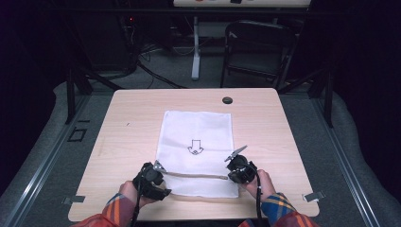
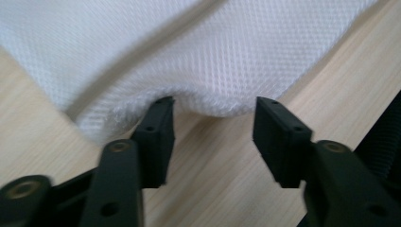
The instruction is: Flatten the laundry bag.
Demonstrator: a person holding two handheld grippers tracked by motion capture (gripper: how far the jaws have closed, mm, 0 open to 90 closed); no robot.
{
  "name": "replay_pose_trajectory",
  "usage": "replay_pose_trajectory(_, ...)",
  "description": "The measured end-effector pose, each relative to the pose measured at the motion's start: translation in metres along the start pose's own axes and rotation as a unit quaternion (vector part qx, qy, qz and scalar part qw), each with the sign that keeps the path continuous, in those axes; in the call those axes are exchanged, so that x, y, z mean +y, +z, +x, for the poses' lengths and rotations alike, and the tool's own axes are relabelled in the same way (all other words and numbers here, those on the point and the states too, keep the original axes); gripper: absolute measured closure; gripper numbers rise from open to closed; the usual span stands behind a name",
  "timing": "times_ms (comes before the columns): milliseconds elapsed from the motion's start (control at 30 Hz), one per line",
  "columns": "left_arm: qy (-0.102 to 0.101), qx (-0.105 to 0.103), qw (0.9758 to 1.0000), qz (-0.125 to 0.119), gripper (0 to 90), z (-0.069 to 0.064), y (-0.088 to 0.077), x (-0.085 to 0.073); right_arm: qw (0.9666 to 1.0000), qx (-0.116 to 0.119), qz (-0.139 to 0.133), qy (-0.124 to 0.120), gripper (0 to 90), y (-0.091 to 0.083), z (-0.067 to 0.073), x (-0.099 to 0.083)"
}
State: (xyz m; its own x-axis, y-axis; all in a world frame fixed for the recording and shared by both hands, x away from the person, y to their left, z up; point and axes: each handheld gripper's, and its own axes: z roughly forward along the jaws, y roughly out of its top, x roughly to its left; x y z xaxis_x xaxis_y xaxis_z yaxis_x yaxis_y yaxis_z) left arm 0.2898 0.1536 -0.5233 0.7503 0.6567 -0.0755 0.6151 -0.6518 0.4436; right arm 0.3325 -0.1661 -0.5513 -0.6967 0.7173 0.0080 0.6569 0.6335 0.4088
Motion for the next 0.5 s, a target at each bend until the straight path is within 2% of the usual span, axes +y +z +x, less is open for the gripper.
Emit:
replay_pose_trajectory(200,-0.005,0.011,0.9983,-0.057,27.6,-0.002,-0.019,-0.004,0.9999,0.014,-0.005,-0.001,88.6,0.000,-0.003,0.000)
replay_pose_trajectory(267,-0.010,0.015,0.9972,-0.073,24.3,-0.001,-0.025,-0.006,0.9997,0.016,-0.018,0.006,87.7,0.000,-0.003,-0.001)
replay_pose_trajectory(333,-0.011,0.018,0.9963,-0.083,21.5,0.000,-0.029,-0.006,0.9996,0.017,-0.022,0.002,86.3,-0.002,-0.004,0.000)
replay_pose_trajectory(400,-0.014,0.016,0.9958,-0.090,18.6,0.000,-0.031,-0.004,0.9993,0.020,-0.031,0.002,81.7,-0.005,-0.004,0.000)
replay_pose_trajectory(500,-0.009,0.018,0.9954,-0.094,15.4,0.001,-0.029,0.000,0.9991,0.024,-0.033,0.005,66.8,-0.009,-0.004,0.002)
